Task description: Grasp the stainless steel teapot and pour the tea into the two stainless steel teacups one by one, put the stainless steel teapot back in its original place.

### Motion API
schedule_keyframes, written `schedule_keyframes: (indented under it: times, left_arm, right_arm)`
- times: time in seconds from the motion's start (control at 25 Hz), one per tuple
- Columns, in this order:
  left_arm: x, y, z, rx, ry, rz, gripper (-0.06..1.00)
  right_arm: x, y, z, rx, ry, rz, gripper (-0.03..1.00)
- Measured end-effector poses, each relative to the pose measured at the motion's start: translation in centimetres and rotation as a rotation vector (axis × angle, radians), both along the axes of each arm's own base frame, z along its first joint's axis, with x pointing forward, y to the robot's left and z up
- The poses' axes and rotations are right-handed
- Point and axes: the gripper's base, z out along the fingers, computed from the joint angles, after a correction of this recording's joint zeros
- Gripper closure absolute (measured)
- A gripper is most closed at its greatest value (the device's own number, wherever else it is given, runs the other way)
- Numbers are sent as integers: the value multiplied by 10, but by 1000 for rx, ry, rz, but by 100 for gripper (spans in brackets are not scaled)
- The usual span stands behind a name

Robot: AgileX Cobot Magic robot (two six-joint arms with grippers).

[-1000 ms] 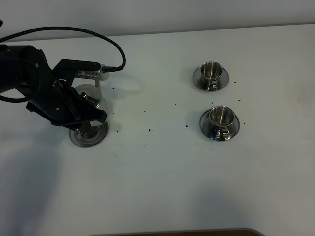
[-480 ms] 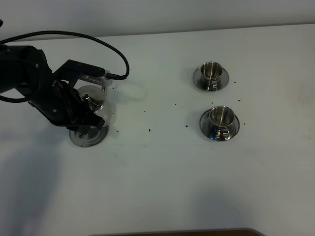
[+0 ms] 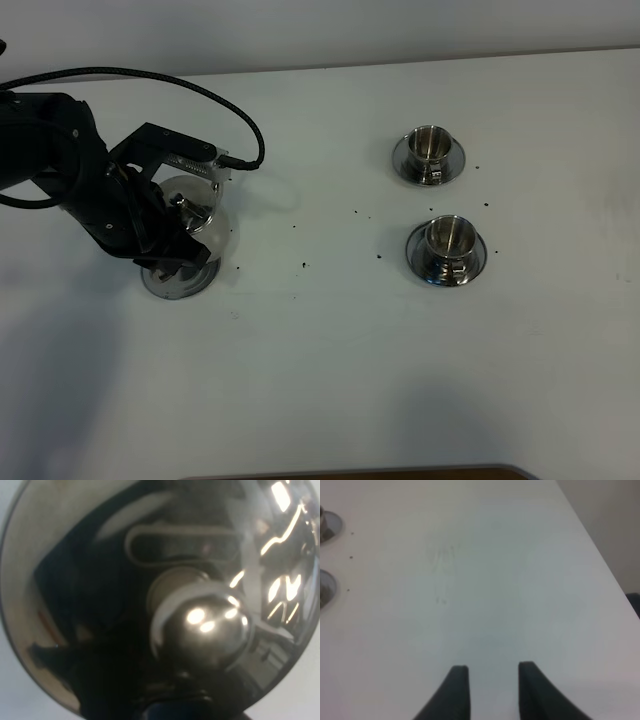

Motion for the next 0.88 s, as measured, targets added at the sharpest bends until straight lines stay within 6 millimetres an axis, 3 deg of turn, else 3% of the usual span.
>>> schedule_keyframes:
  times: [0.88]
  left_arm:
    - [-5, 1, -1, 7, 57, -7, 70]
  right_arm:
    - [0, 0, 0, 0, 0, 0, 72]
